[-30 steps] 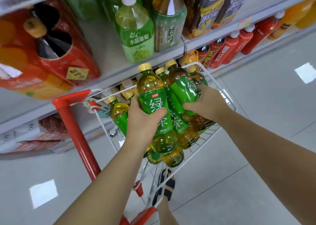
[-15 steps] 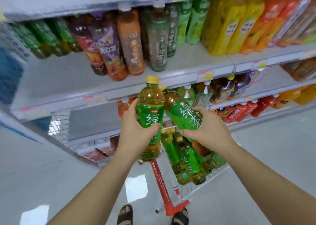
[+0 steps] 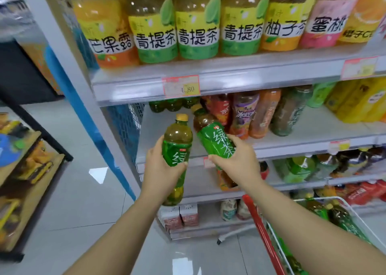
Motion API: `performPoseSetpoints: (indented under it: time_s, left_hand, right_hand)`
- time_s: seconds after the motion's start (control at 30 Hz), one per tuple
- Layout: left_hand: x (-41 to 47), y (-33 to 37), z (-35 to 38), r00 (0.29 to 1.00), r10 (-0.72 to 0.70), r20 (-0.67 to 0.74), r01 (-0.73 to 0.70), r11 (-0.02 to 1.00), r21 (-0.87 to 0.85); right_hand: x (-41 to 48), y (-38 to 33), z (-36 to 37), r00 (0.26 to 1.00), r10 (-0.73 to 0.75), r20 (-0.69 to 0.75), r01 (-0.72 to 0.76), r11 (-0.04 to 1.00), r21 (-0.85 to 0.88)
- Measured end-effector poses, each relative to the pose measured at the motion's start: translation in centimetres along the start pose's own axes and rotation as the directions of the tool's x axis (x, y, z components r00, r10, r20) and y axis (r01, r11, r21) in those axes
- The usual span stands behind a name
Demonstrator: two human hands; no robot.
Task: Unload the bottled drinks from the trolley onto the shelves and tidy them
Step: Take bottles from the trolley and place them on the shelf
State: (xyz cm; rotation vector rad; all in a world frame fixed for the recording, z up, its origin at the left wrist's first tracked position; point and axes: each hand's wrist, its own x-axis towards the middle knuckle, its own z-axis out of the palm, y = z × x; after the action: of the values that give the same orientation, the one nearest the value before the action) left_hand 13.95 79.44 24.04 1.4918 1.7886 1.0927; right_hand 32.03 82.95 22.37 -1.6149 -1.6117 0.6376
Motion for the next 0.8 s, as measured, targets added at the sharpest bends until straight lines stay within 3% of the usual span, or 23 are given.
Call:
performPoseSetpoints:
  time_s: [0.17, 0.27, 0.5, 0.67, 0.8]
  left_hand:
    - [6.9, -1.2, -1.0, 0.996, -0.086, -0.034, 0.082, 0.991, -0.103]
    - [10.3, -1.5, -0.7, 0.991, -0.1, -0.094, 0.089, 0.989, -0.117]
    - [12.5, -4.0, 0.3, 0.974, -0.177, -0.14, 0.142, 0.963, -0.23]
    - [12.3, -4.1, 1.1, 0.972, -0.169, -0.161, 0.117, 0.949, -0.292]
    - [12.7, -3.2, 1.8, 0.967, -0.086, -0.239, 0.003, 0.946, -0.325]
  right_hand:
    - [5.4, -2.0, 6.0, 0.991, -0.01, -0.13, 0.011, 1.0, 0.005]
    - [7.8, -3.0, 8.3, 0.978, -0.045, -0.205, 0.063, 0.995, 0.081]
    - [9.9, -1.9, 12.8, 0.959, 0.079, -0.273, 0.017, 0.942, 0.335]
    - [10.4, -0.8, 13.4, 0.964, 0.13, -0.232, -0.031, 0.922, 0.386]
    - [10.7, 0.2, 12.9, 0.984, 0.101, -0.144, -0.063, 0.967, 0.246]
